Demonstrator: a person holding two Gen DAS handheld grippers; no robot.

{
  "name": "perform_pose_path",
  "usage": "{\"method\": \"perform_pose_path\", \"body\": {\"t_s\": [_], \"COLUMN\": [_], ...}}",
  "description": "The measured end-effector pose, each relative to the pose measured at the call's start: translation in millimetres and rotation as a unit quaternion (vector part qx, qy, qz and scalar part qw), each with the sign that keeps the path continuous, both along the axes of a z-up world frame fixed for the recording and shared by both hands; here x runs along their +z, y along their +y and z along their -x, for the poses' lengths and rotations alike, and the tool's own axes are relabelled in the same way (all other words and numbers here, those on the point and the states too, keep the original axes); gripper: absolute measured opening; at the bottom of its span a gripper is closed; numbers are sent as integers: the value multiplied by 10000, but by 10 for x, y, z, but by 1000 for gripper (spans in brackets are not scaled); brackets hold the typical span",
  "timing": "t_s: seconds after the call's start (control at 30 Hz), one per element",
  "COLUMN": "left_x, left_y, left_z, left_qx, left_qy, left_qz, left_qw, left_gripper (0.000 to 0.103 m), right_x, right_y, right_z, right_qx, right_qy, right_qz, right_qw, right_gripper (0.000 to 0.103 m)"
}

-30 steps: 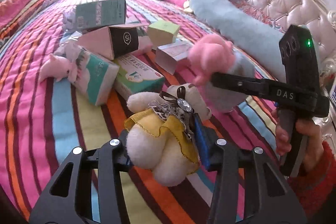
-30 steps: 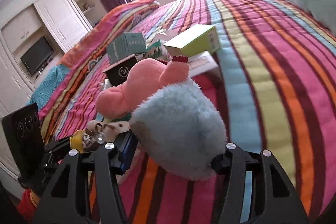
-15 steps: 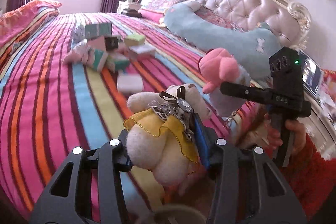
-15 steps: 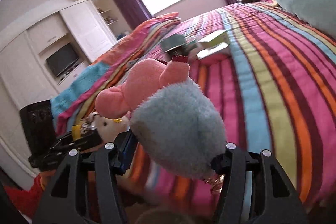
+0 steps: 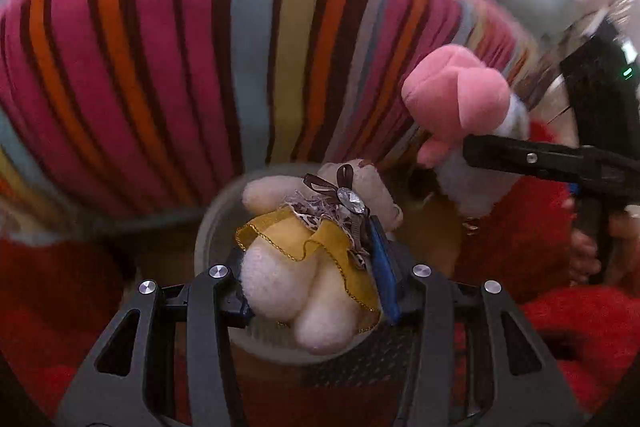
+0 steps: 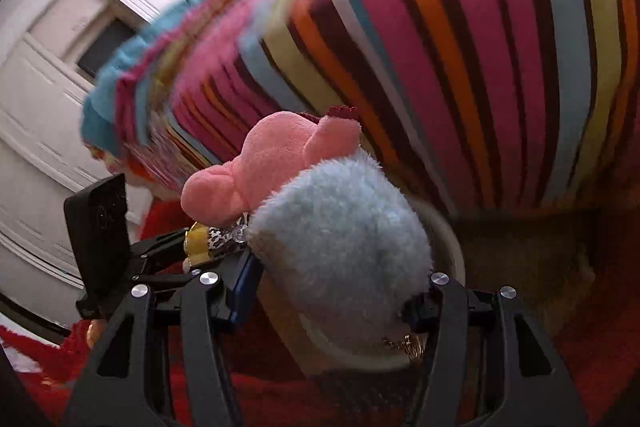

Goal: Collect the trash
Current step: 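Carry both plush toys to the wastebasket and release them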

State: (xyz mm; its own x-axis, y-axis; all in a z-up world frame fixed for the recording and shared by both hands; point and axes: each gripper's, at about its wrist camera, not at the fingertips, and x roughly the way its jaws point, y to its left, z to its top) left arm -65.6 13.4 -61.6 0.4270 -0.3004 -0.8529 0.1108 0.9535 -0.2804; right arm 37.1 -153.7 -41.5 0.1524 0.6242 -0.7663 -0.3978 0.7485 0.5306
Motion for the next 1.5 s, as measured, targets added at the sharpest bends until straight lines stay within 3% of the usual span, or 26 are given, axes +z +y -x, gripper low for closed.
{"method": "perform_pose_path", "body": {"t_s": [0.1, 0.37, 0.5, 0.53, 0.87, 1.03, 1.2, 1.33, 1.43, 1.5], "left_x": [-269, -530, -603, -607, -662, -647, -276, 407, 918, 1210], "left_y": [-103, -140, -135, -143, -41, -36, 0, 114, 124, 103], "left_z": [-26, -155, -150, -149, -145, -180, -202, -404, -758, -1105], "left_qx": [-41, -92, 64, 99, 257, 271, 338, 322, 262, 322], "left_qy": [349, 885, 989, 993, 1041, 1029, 561, -158, -839, -1331], "left_qz": [-325, -350, -551, -575, -460, -413, -618, -405, -619, -834], "left_qw": [9989, 9954, 9935, 9933, 9932, 9935, 9959, 9985, 9942, 9871], "left_gripper": [46, 48, 77, 79, 79, 79, 78, 79, 79, 85], "right_x": [-225, -344, -460, -469, -475, -364, 68, 608, 949, 1143], "right_y": [101, 325, 334, 342, 176, 111, 27, -191, -304, -346], "right_z": [23, 26, 66, 67, 53, 60, 92, -92, -413, -746], "right_qx": [101, 372, 423, 412, 43, -29, -124, -424, -632, -882], "right_qy": [323, 381, 427, 400, 374, 152, -531, -1267, -1849, -2215], "right_qz": [204, 572, 836, 904, 785, 827, 711, 456, 442, 563], "right_qw": [9992, 9969, 9947, 9943, 9962, 9965, 9960, 9900, 9797, 9695], "right_gripper": [54, 55, 66, 70, 71, 71, 71, 71, 71, 73]}}
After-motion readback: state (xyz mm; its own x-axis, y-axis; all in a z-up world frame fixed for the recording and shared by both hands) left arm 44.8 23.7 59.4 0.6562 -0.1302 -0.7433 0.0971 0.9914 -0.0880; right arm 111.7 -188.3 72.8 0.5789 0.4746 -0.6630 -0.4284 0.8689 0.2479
